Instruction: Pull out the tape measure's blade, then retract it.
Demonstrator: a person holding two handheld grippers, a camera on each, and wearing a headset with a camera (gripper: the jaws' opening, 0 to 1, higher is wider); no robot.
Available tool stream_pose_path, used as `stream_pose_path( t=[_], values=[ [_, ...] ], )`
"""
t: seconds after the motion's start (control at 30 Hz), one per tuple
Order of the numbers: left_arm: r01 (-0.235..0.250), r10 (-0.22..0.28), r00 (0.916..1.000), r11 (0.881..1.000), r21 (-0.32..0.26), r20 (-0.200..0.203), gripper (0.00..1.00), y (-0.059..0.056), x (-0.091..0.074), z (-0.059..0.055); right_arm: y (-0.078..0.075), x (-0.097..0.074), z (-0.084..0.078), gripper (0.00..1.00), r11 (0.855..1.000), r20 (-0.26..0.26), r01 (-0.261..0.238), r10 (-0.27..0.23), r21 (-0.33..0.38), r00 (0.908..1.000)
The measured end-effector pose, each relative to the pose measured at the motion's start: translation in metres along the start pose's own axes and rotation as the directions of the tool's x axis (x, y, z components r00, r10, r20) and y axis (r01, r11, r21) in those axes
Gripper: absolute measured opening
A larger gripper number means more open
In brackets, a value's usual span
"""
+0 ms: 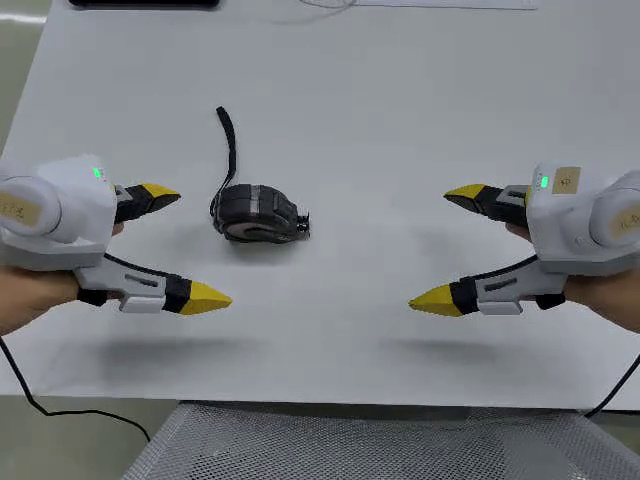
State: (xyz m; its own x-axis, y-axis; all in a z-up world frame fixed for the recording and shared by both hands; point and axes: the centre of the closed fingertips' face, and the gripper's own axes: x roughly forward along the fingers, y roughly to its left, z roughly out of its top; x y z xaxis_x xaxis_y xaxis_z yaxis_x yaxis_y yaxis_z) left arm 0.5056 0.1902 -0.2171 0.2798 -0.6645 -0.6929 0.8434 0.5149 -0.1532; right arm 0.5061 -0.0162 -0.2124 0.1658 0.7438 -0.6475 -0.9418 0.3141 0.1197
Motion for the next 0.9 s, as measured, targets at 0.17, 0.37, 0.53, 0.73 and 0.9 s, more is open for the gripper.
stream_pose_path(
  t=[0.17,0.37,0.53,0.73,0.9],
  values=[
    [0.011,-0.009,0.9992,0.999,0.043,-0.038,0.88,0.006,0.005,-0.002,-0.002,0.007,0.001,0.83,1.0,-0.012,-0.01,0.009,-0.013,0.9999],
    [0.031,-0.024,0.9961,0.996,0.083,-0.085,0.88,0.01,0.012,-0.003,-0.003,0.015,0.003,0.83,0.999,-0.025,-0.025,0.024,-0.025,0.9994],
    [0.048,-0.034,0.9918,0.993,0.109,-0.123,0.87,0.012,0.018,-0.006,-0.004,0.021,0.001,0.83,0.998,-0.049,-0.037,0.035,-0.041,0.9982],
    [0.056,-0.032,0.9861,0.988,0.144,-0.163,0.86,0.018,0.023,-0.006,-0.006,0.027,0.002,0.82,0.997,-0.066,-0.056,0.053,-0.052,0.9964],
    [0.066,-0.034,0.9818,0.984,0.167,-0.187,0.85,0.022,0.03,-0.004,-0.007,0.033,0.006,0.82,0.995,-0.076,-0.071,0.066,-0.074,0.9949]
  ],
)
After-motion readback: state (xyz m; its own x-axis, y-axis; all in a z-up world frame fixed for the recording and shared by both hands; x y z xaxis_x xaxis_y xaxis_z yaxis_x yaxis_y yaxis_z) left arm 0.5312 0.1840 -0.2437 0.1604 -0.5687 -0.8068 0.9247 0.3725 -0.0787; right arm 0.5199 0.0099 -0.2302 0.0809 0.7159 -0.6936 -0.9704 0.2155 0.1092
